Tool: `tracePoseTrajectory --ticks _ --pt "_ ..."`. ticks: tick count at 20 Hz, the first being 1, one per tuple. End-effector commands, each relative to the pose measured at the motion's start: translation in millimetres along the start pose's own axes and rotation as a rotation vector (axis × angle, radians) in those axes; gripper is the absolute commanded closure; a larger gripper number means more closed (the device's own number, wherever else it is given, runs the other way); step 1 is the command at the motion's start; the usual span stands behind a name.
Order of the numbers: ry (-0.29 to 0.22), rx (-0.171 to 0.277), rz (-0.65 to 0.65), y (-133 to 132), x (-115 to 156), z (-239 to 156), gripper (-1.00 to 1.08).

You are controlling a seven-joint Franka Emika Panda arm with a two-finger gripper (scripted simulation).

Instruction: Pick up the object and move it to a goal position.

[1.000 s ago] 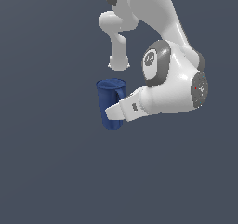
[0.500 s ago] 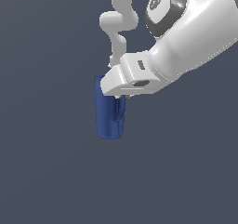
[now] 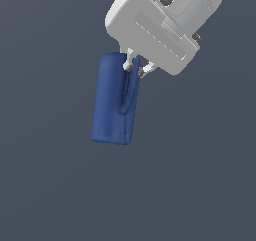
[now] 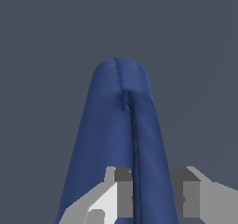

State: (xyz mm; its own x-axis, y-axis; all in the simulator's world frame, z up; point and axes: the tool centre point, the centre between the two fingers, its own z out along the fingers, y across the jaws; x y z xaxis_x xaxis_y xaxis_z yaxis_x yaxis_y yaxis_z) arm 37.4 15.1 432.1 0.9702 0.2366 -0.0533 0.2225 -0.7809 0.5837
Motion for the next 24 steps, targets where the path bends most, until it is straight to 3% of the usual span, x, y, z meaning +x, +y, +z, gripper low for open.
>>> tracePoseTrajectory --ticks 1,13,24 --pt "0.062 -0.03 0.06 12.9 -7.1 -22.9 1.08" --pt "0.301 -0.159 0.298 47.1 -56.6 -107.7 1.08" --pt "0.399 -0.217 0.4 53.6 -86.1 -140.9 1.08"
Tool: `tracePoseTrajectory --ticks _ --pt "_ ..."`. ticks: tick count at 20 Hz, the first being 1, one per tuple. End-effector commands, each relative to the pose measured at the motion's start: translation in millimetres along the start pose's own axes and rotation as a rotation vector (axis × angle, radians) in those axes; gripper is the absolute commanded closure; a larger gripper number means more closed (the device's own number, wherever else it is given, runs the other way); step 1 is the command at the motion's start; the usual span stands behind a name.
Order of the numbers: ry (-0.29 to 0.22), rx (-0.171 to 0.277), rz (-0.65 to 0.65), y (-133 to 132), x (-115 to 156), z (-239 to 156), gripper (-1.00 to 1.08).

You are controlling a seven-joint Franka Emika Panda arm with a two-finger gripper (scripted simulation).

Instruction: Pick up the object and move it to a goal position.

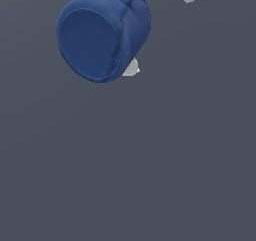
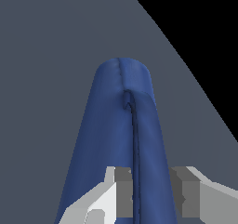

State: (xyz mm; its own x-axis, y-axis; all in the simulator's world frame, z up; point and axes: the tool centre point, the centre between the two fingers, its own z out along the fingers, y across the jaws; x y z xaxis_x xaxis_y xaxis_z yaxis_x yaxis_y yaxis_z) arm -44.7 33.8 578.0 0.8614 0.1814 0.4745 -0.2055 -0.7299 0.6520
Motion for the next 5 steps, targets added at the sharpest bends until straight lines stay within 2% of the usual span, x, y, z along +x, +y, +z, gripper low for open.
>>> tracePoseTrajectory --ticks 1,5 --pt "0.014 -0.008 0.015 3.6 -1.1 -5.5 1.08" --pt "0.019 -0.012 0.02 4.7 -2.0 -7.8 1.08"
